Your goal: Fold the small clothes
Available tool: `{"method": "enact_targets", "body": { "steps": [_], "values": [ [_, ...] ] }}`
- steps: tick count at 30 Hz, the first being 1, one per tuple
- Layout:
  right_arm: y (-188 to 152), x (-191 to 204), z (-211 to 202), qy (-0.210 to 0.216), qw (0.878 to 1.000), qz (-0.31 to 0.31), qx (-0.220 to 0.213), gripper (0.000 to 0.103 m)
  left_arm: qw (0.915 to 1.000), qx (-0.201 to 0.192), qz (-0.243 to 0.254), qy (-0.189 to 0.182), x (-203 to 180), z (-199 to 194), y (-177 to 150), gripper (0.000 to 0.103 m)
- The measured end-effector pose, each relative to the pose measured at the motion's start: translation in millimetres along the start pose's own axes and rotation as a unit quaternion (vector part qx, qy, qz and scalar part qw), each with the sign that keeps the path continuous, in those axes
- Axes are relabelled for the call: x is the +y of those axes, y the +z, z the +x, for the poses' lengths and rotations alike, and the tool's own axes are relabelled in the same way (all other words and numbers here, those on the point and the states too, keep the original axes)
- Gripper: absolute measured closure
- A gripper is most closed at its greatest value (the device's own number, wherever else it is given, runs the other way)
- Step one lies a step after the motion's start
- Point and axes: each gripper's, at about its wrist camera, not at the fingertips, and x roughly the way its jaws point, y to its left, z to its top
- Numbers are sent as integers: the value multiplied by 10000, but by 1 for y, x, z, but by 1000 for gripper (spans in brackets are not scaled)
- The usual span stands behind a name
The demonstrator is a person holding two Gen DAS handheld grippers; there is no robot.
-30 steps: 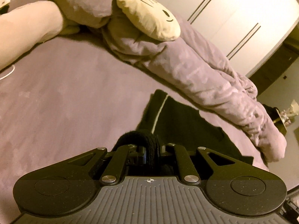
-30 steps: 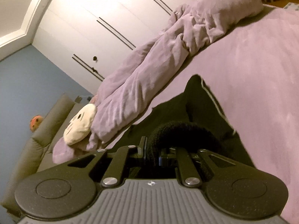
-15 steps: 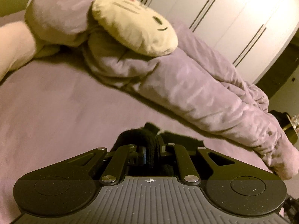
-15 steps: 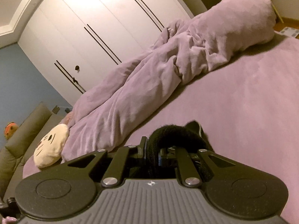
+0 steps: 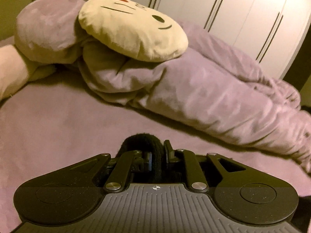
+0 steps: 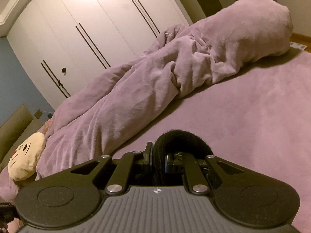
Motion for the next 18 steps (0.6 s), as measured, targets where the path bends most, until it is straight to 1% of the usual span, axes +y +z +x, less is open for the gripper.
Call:
{"method": "enact_targets", "body": {
  "steps": [1, 2, 3, 4, 5, 6, 8, 10, 12, 14, 15, 16, 18],
  "values": [
    [-1, 0, 1, -42, 10000, 20, -41, 92, 10000, -24, 62, 60, -2, 0, -1, 82],
    [-2, 0, -1, -84, 9999, 29, -93, 88, 9998, -130, 133, 102, -3, -3, -2, 74],
    [-4, 0, -3, -128, 9998, 20, -145, 80, 9989, -363, 181, 236, -4, -9, -4, 50],
    [-6, 0, -8, -247, 9994, -45, -256, 75, 9966, -671, 192, 427, -4, -18, -6, 30],
    [-7, 0, -14, -386, 9984, -125, -404, 59, 9941, -929, 198, 521, -3, -26, -7, 26],
    [-9, -1, -21, -424, 9971, -221, -587, 47, 9926, -1077, 218, 516, 0, -33, -7, 26],
    [-13, -2, -39, -533, 9944, -395, -823, 48, 9924, -1117, 225, 466, 6, -45, -9, 27],
    [-20, -1, -55, -452, 9928, -571, -953, 47, 9934, -1089, 165, 319, 11, -58, -19, 27],
    [-36, 5, -68, -222, 9933, -785, -824, 48, 9951, -972, 120, 139, 11, -66, -37, 27],
    [-58, 17, -72, -44, 9927, -1083, -531, 51, 9976, -662, 162, -120, 8, -72, -67, 27],
    [-72, 25, -74, 38, 9910, -1276, -407, 55, 9982, -528, 217, -164, 4, -74, -82, 28],
    [-88, 33, -74, 134, 9884, -1496, -238, 56, 9987, -349, 321, -208, 0, -74, -99, 29],
    [-110, 43, -70, 201, 9844, -1747, 24, 60, 9985, -63, 472, -255, -6, -75, -125, 29]
  ]
}}
